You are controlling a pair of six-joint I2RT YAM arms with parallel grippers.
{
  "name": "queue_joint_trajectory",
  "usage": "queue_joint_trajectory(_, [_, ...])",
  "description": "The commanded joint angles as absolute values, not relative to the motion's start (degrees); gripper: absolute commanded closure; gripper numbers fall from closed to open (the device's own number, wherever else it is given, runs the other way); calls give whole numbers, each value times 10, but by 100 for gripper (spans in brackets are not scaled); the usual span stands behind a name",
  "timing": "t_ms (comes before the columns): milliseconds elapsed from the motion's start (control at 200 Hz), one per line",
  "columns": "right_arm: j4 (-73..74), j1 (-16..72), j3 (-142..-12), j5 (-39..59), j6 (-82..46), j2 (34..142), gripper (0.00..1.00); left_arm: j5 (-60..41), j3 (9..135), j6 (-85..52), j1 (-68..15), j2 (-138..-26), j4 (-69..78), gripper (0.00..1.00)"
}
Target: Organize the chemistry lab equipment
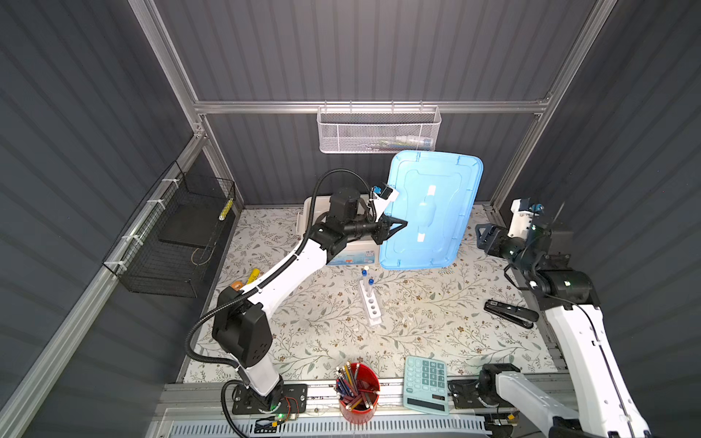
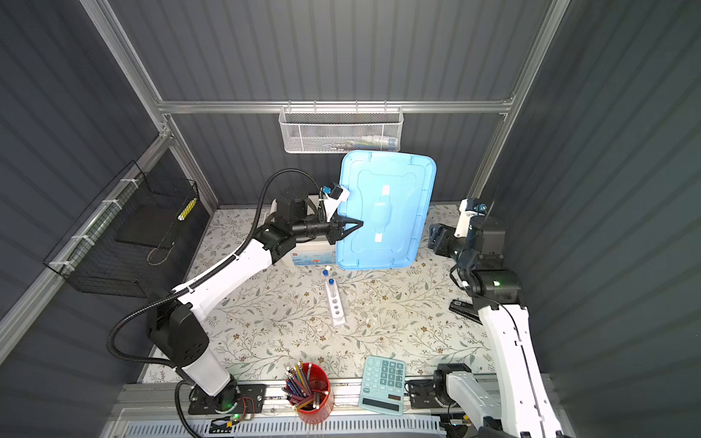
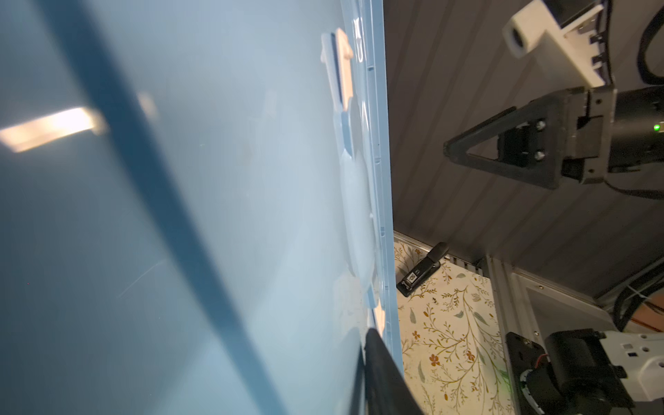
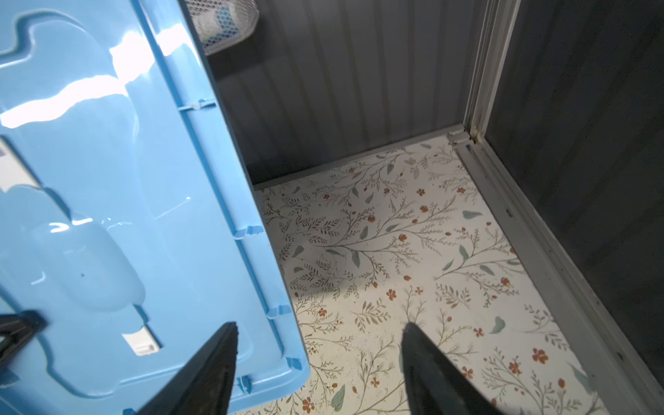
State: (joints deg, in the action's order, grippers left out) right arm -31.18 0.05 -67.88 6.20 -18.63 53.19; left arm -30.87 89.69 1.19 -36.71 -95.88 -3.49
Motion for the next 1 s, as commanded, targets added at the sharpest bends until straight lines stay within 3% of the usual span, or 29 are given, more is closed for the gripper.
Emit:
queue_joint_trajectory(0, [-227,-19,-634,143,-253,489,18,-234,924,79,-369,-921,-56,93])
queue_joint_trajectory(70, [-194,-27,-636,173,-275,482,20,-198,926,105,-369,-909,-66,93])
queue_joint_trajectory(290, [-304,-28,-796,283,-333,573,22,-77,921,195,-370,-875,-73,95])
queue_joint_trajectory(550, [-163,-27,-821,473,-560,629,25,27,890,355,-385,-850,-28,95])
queue_joint_trajectory(861, [-128,-19,-824,499,-656,634,26,123,859,583,-428,-849,32,97])
queue_joint_trajectory(996, [-46,-15,-776,499,-725,617,27,144,856,636,-440,-861,36,98])
